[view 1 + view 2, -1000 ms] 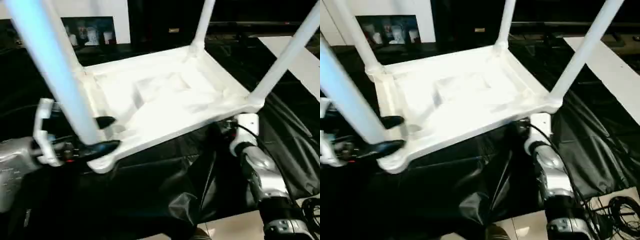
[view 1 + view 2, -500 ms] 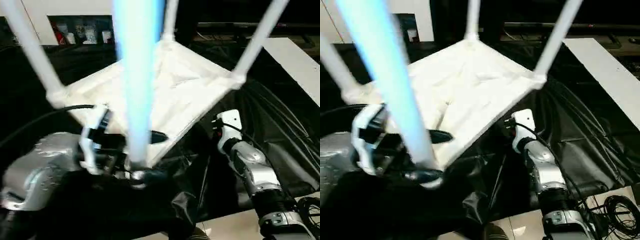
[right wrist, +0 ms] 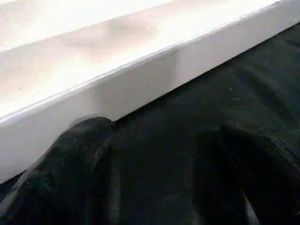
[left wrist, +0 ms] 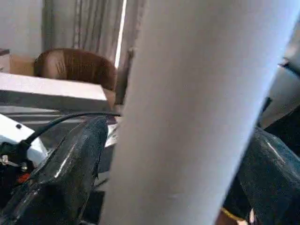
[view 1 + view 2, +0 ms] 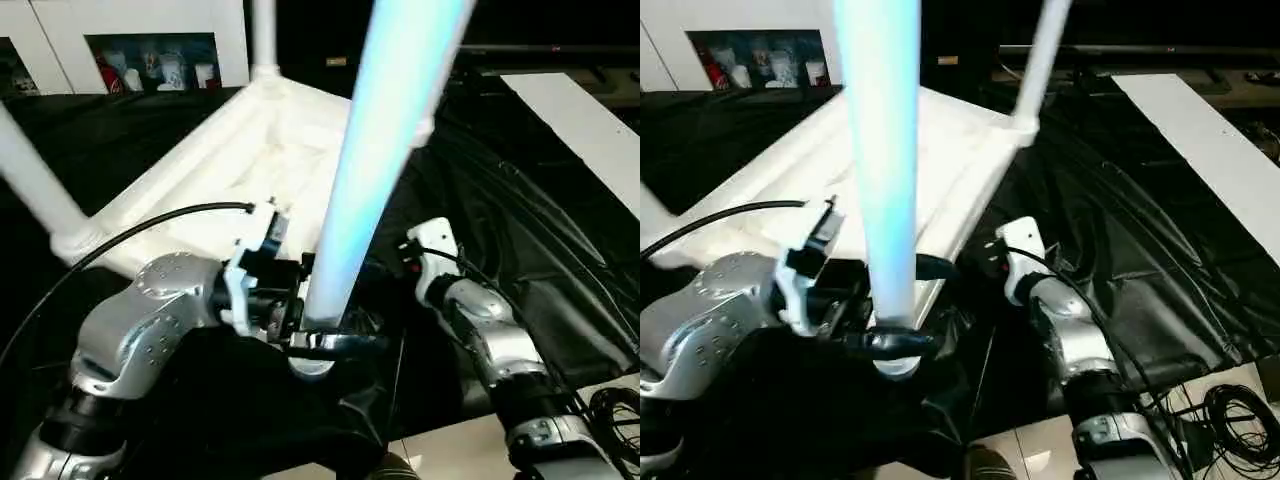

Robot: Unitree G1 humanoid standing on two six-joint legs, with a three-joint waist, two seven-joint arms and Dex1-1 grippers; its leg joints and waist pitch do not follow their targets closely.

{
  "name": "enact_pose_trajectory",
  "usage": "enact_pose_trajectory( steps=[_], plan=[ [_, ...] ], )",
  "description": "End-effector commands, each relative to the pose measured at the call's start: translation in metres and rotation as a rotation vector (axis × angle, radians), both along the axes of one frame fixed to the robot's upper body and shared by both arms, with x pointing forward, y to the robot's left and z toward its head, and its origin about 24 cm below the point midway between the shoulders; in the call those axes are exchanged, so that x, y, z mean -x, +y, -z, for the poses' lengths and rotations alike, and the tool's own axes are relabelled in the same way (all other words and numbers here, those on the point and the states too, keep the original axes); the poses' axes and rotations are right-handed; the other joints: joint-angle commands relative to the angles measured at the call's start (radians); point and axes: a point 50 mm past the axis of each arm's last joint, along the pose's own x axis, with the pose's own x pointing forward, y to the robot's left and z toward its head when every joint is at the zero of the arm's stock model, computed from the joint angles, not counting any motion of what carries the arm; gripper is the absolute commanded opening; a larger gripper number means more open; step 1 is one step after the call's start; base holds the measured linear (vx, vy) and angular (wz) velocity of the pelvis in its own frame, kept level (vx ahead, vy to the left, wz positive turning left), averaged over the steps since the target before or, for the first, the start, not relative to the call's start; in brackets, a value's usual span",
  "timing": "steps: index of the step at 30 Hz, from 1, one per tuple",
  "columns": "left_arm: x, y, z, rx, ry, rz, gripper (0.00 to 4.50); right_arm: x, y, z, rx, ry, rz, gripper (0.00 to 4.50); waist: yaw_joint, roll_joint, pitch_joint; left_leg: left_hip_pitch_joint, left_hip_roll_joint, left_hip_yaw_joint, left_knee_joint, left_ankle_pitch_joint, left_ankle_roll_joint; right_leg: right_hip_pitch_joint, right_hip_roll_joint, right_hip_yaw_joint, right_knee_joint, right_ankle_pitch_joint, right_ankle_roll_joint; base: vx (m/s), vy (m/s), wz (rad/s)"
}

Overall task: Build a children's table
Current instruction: Rotate table base

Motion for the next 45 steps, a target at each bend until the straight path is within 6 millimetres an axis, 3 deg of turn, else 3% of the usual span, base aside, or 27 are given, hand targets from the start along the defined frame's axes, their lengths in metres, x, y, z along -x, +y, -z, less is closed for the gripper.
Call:
enact_pose_trajectory(
  steps=[1, 6, 11, 17, 19, 26, 30, 36, 38, 43, 45],
  plan=[
    [0.001, -0.010, 0.001, -0.008, -0.011, 0.027, 4.46, 0.000, 0.022, -0.005, -0.016, -0.020, -0.107, 4.42, 0.011, 0.013, -0.076, 0.009, 0.011, -0.006, -0.056, -0.151, 0.002, 0.055, -0.049, 0.038, -0.066, -0.108, -0.207, 0.000, 0.000, 0.00],
    [-0.001, -0.023, 0.003, -0.001, -0.015, 0.034, 4.46, 0.001, 0.031, -0.006, -0.026, -0.017, -0.156, 4.42, 0.012, 0.010, -0.075, 0.009, 0.012, -0.005, -0.056, -0.146, 0.011, 0.055, -0.049, 0.038, -0.065, -0.086, -0.224, 0.000, 0.000, 0.00],
    [-0.009, -0.034, 0.006, -0.008, -0.036, 0.005, 4.46, 0.003, 0.038, -0.006, -0.033, -0.014, -0.208, 4.42, 0.013, 0.008, -0.075, 0.009, 0.013, -0.007, -0.056, -0.157, 0.012, 0.056, -0.052, 0.039, -0.070, -0.127, -0.213, 0.000, 0.000, 0.00],
    [-0.029, -0.038, 0.011, -0.061, -0.084, -0.132, 4.46, 0.000, 0.040, -0.007, -0.032, -0.020, -0.201, 4.42, 0.012, 0.008, -0.077, 0.009, 0.013, -0.008, -0.055, -0.144, 0.023, 0.057, -0.053, 0.038, -0.068, -0.100, -0.223, 0.000, 0.000, 0.00],
    [-0.038, -0.036, 0.013, -0.088, -0.105, -0.199, 4.46, -0.001, 0.039, -0.008, -0.026, -0.029, -0.192, 4.42, 0.013, 0.013, -0.078, 0.010, 0.013, -0.007, -0.054, -0.143, 0.025, 0.057, -0.053, 0.038, -0.068, -0.085, -0.228, 0.000, 0.000, 0.00],
    [-0.057, -0.025, 0.020, -0.173, -0.173, -0.357, 4.46, -0.009, 0.021, -0.014, -0.010, -0.070, -0.094, 4.42, 0.016, 0.018, -0.079, 0.012, 0.014, -0.009, -0.055, -0.155, 0.021, 0.057, -0.054, 0.037, -0.069, -0.088, -0.238, 0.000, 0.000, 0.00],
    [-0.061, -0.005, 0.023, -0.234, -0.210, -0.408, 4.46, -0.014, -0.006, -0.025, -0.023, -0.118, 0.005, 4.42, 0.023, 0.018, -0.081, 0.013, 0.015, -0.008, -0.054, -0.135, 0.028, 0.058, -0.052, 0.037, -0.063, -0.035, -0.245, 0.000, 0.000, 0.00],
    [-0.067, 0.020, 0.029, -0.324, -0.238, -0.507, 4.46, -0.012, -0.033, -0.031, 0.001, -0.144, 0.056, 4.42, 0.035, 0.019, -0.079, 0.014, 0.013, -0.006, -0.055, -0.159, 0.011, 0.056, -0.052, 0.037, -0.067, -0.080, -0.233, 0.000, 0.000, 0.00],
    [-0.067, 0.024, 0.031, -0.335, -0.239, -0.531, 4.46, -0.010, -0.036, -0.031, 0.005, -0.145, 0.054, 4.42, 0.036, 0.026, -0.079, 0.014, 0.014, -0.007, -0.055, -0.160, 0.009, 0.056, -0.051, 0.037, -0.067, -0.072, -0.235, 0.000, 0.000, 0.00],
    [-0.056, 0.033, 0.038, -0.359, -0.233, -0.540, 4.46, 0.004, -0.041, -0.032, 0.021, -0.142, -0.031, 4.42, 0.040, 0.029, -0.080, 0.010, 0.016, -0.009, -0.056, -0.157, 0.025, 0.060, -0.051, 0.036, -0.065, -0.039, -0.242, 0.000, 0.000, 0.00],
    [-0.039, 0.036, 0.043, -0.374, -0.227, -0.468, 4.46, 0.017, -0.042, -0.032, 0.059, -0.127, -0.147, 4.42, 0.041, 0.033, -0.078, 0.010, 0.017, -0.010, -0.057, -0.158, 0.031, 0.060, -0.052, 0.036, -0.067, -0.044, -0.246, 0.000, 0.000, 0.00]
  ],
)
